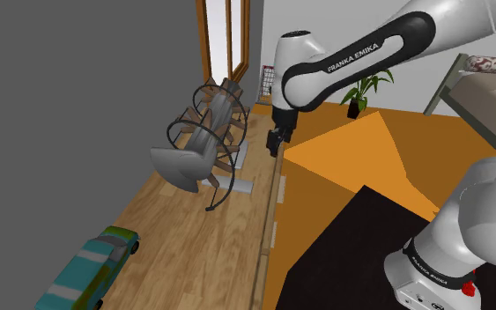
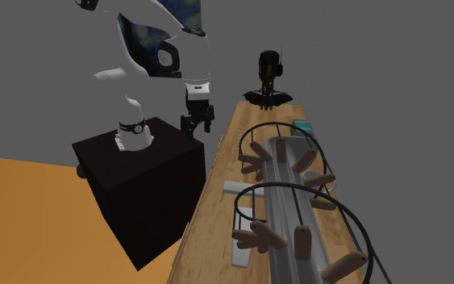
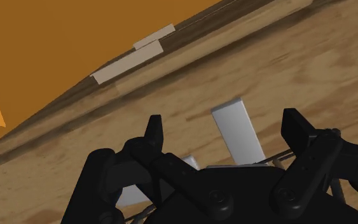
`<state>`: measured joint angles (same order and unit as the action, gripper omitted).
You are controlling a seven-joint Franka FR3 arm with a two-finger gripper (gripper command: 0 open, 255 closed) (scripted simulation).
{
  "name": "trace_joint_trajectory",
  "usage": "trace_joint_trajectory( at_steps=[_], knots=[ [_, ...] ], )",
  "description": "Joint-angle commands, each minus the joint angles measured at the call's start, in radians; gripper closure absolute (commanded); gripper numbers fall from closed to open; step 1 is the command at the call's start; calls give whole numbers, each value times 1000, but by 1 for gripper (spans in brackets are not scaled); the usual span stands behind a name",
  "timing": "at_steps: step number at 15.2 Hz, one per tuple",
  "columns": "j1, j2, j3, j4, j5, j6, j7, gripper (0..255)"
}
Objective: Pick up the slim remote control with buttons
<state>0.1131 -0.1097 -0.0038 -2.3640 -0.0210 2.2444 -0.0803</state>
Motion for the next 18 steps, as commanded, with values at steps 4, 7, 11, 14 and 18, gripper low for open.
trace_joint_trajectory(
  at_steps=[4, 7, 11, 14, 18],
  knots=[
    [16, 189, 14, 84, 5, 112, -30, 0],
    [25, 302, 24, 149, 4, 163, -45, 0],
    [37, 453, 37, 252, -2, 214, -61, 0],
    [47, 566, 45, 341, -10, 241, -73, 0],
    [59, 685, 52, 438, -19, 265, -82, 0]
  ],
)
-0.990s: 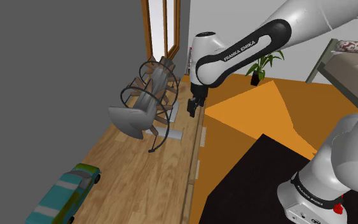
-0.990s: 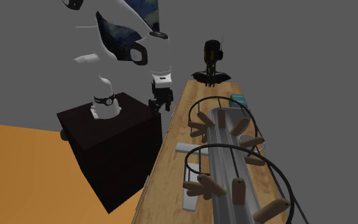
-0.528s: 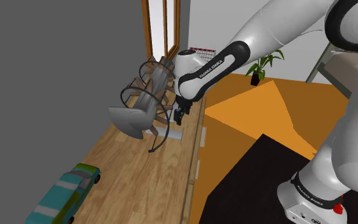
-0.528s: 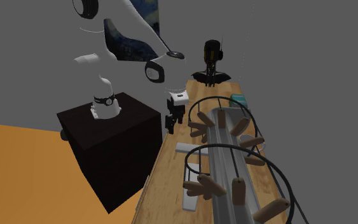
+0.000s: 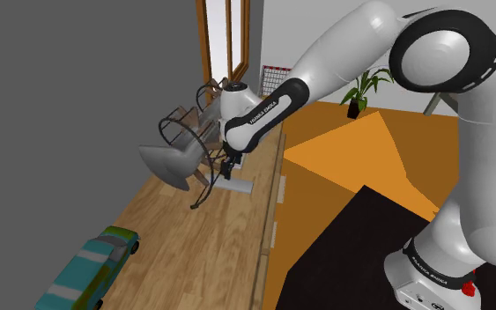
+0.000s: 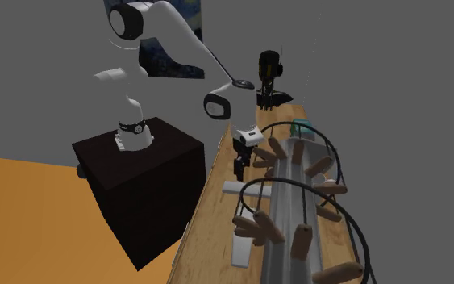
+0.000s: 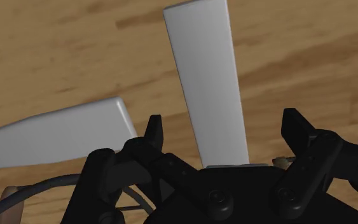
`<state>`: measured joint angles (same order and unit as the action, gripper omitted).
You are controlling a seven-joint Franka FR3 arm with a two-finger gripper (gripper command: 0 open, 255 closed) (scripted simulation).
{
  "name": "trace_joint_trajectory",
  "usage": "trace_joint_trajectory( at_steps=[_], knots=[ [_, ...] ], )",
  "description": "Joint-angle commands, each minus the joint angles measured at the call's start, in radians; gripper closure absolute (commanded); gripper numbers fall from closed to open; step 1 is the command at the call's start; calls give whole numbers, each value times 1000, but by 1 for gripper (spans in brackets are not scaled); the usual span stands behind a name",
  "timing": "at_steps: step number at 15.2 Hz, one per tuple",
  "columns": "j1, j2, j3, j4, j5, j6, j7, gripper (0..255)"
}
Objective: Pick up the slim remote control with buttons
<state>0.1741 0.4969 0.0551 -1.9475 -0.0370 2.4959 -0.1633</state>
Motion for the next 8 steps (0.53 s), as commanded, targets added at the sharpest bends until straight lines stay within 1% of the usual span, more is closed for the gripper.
trace_joint_trajectory(
  at_steps=[1, 8],
  knots=[
    [-2, 89, -7, 23, -4, 23, 1, 0],
    [0, 151, -10, 36, -8, 71, 4, 0]
  ],
)
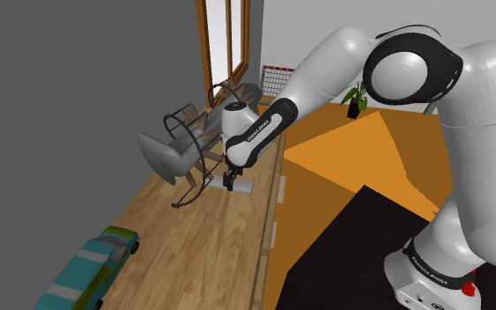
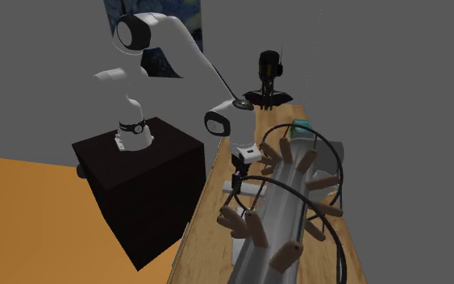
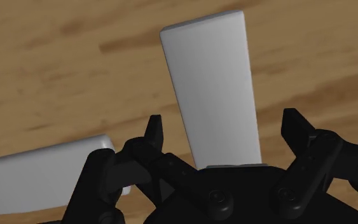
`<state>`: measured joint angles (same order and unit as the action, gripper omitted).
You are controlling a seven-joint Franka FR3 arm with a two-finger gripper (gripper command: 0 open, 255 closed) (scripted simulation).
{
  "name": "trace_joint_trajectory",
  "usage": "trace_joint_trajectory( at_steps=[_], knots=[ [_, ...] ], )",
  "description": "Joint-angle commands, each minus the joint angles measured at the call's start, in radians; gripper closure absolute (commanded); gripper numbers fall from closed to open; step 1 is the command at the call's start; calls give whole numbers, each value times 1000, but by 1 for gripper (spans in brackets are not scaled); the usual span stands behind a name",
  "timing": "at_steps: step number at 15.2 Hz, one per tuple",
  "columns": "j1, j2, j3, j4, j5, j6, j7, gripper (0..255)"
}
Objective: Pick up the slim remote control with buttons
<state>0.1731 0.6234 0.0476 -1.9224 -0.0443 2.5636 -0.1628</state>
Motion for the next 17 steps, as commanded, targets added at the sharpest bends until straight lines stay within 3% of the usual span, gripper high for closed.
trace_joint_trajectory(
  at_steps=[1, 10, 17],
  knots=[
    [-2, 21, -3, 10, 0, 1, -1, 255],
    [1, 24, -2, 11, -1, 3, 4, 255],
    [-2, -53, 2, -4, 4, -58, 1, 255]
  ],
)
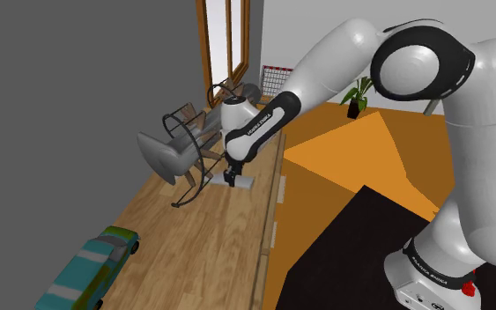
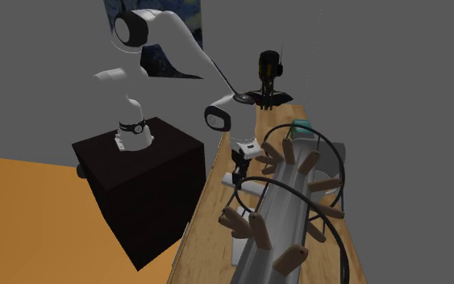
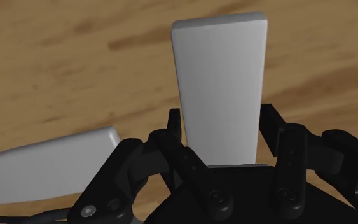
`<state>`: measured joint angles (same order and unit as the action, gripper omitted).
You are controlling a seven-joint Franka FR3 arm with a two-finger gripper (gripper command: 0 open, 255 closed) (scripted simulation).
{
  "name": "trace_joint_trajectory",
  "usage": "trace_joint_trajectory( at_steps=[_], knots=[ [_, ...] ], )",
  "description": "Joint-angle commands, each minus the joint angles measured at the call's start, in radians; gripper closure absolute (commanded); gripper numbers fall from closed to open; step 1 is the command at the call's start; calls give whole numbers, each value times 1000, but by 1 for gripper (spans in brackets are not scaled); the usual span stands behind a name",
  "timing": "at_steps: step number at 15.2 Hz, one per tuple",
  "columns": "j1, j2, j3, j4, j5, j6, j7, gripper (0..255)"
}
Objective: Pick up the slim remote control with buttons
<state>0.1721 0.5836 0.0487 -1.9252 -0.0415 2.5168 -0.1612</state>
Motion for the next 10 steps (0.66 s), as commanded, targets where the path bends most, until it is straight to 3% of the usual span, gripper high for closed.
trace_joint_trajectory(
  at_steps=[1, 10],
  knots=[
    [-1, -24, 1, -3, 2, -21, -1, 255],
    [-4, -96, 5, -7, 7, -89, -5, 255]
  ],
)
